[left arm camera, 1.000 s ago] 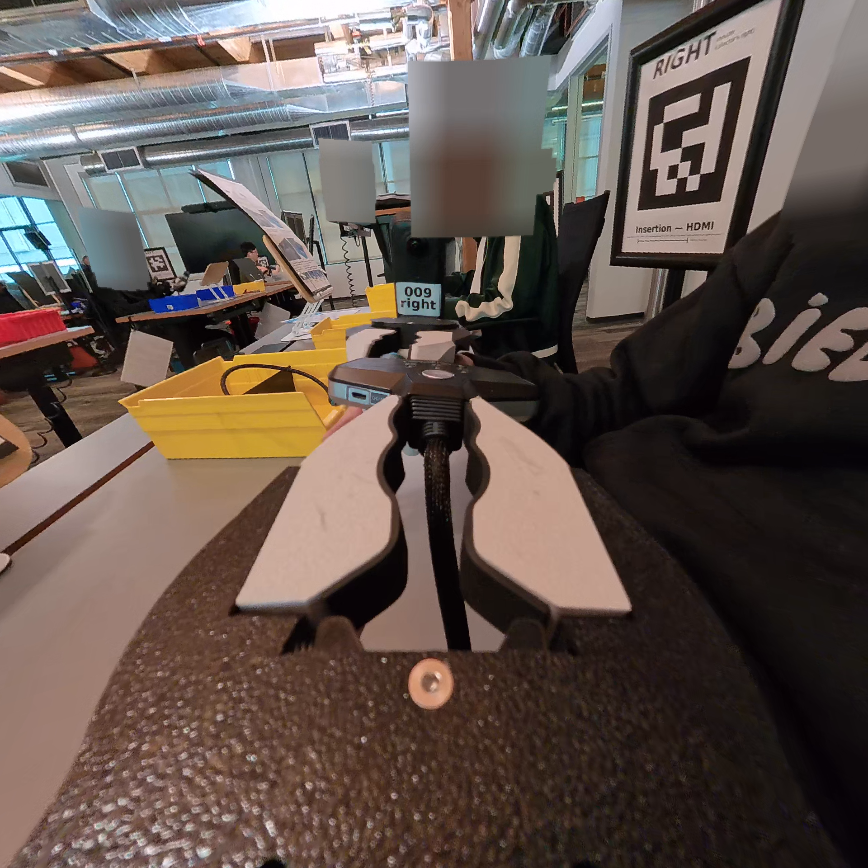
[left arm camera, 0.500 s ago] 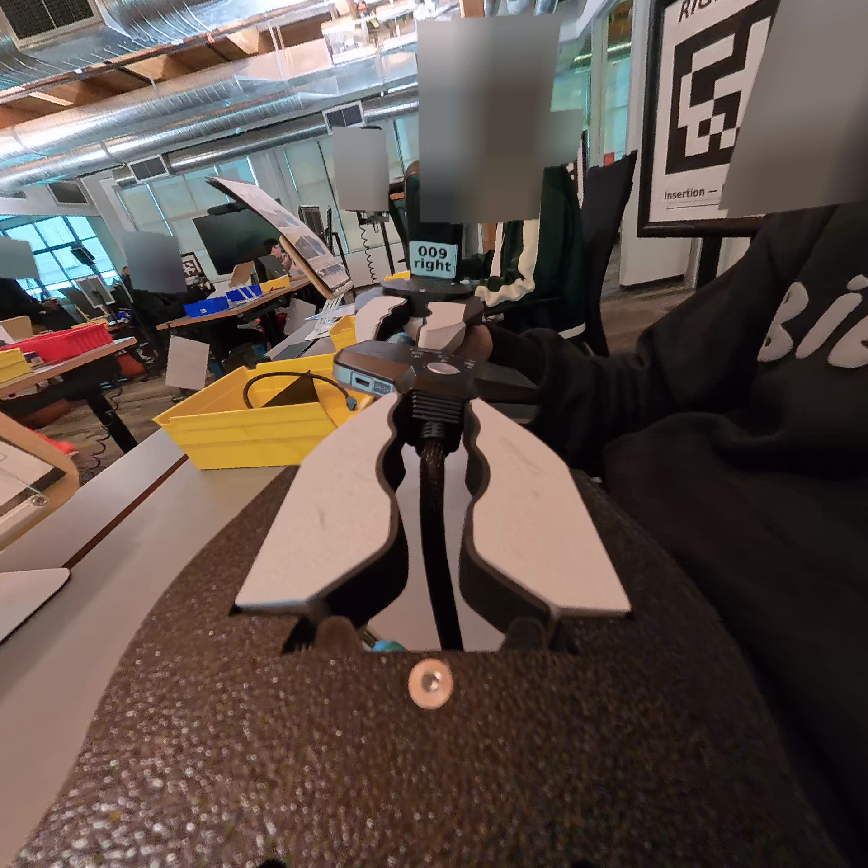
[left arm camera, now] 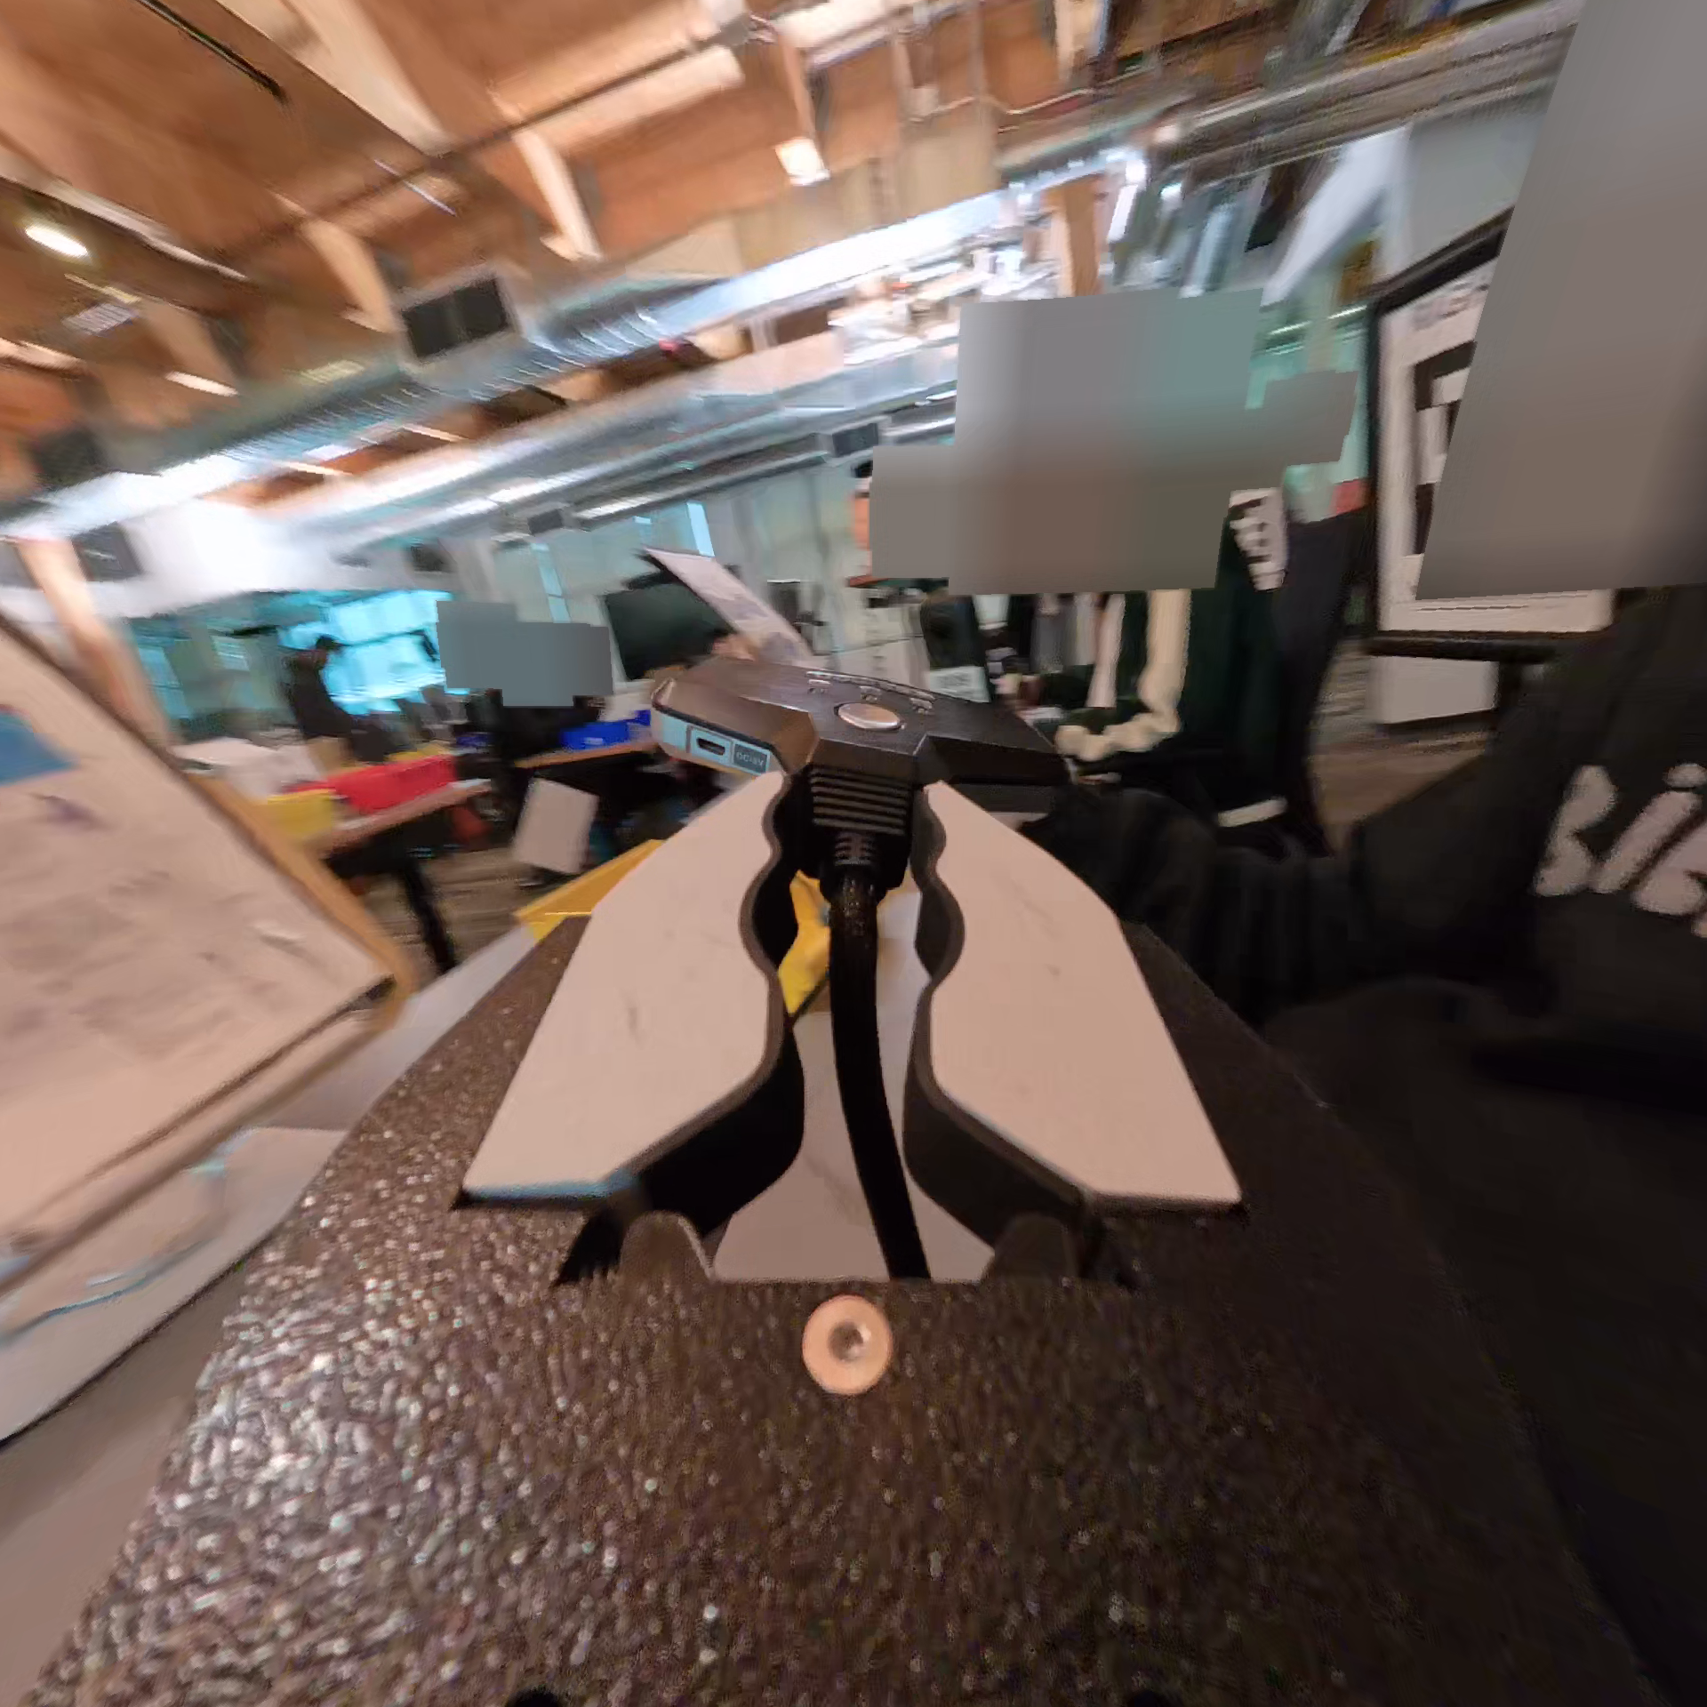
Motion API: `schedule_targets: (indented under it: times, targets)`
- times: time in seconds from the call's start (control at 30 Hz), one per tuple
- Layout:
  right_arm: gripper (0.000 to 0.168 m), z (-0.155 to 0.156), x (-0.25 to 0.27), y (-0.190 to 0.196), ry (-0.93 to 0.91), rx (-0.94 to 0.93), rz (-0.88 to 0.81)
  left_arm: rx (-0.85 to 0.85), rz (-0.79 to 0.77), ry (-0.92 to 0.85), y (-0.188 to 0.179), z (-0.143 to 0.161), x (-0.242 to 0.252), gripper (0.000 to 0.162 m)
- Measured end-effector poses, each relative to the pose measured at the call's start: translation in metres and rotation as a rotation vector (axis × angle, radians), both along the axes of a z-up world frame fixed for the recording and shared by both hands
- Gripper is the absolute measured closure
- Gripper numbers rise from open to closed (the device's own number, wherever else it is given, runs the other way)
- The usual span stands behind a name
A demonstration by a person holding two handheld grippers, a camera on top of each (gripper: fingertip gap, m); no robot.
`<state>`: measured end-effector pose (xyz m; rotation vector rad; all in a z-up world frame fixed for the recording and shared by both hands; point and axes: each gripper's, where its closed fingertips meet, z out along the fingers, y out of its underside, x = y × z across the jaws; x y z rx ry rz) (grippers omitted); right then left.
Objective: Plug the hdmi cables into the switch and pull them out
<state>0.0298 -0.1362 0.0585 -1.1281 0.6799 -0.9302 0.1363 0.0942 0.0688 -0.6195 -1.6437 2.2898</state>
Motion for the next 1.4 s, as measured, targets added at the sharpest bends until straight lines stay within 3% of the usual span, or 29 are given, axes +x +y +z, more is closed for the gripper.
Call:
schedule_targets:
  times: [0.2, 0.37, 0.5, 0.67, 0.8, 1.0, 1.13, 1.3, 1.4]
  targets:
    - [0.146, 0.039, -0.02, 0.012, -0.108, -0.28, -0.2, 0.085, 0.057, -0.022, -0.023, -0.017, -0.001, 0.14]
    - [0.146, 0.055, -0.06, -0.05, -0.038, -0.493, -0.458, 0.081, 0.037, -0.04, -0.016, -0.017, -0.002, 0.14]
    - [0.146, 0.066, -0.073, -0.103, 0.048, -0.552, -0.516, 0.092, 0.016, -0.028, -0.018, -0.02, -0.002, 0.14]
    - [0.146, 0.029, -0.053, -0.162, 0.28, -0.638, -0.555, 0.115, -0.012, -0.056, -0.023, -0.027, -0.01, 0.14]
    - [0.146, -0.01, -0.026, -0.179, 0.38, -0.651, -0.537, 0.115, -0.027, -0.058, -0.023, -0.029, -0.011, 0.14]
    - [0.146, -0.028, 0.013, -0.185, 0.215, -0.607, -0.502, 0.121, -0.04, -0.05, -0.024, -0.031, -0.012, 0.14]
    - [0.146, -0.045, 0.03, -0.198, 0.178, -0.609, -0.585, 0.125, -0.054, -0.049, -0.025, -0.032, -0.012, 0.141]
    - [0.145, -0.117, 0.036, -0.213, 0.416, -0.812, -0.641, 0.132, -0.073, -0.028, -0.026, -0.034, -0.013, 0.141]
    - [0.145, -0.156, 0.028, -0.205, 0.602, -0.916, -0.544, 0.137, -0.08, -0.037, -0.026, -0.035, -0.016, 0.141]
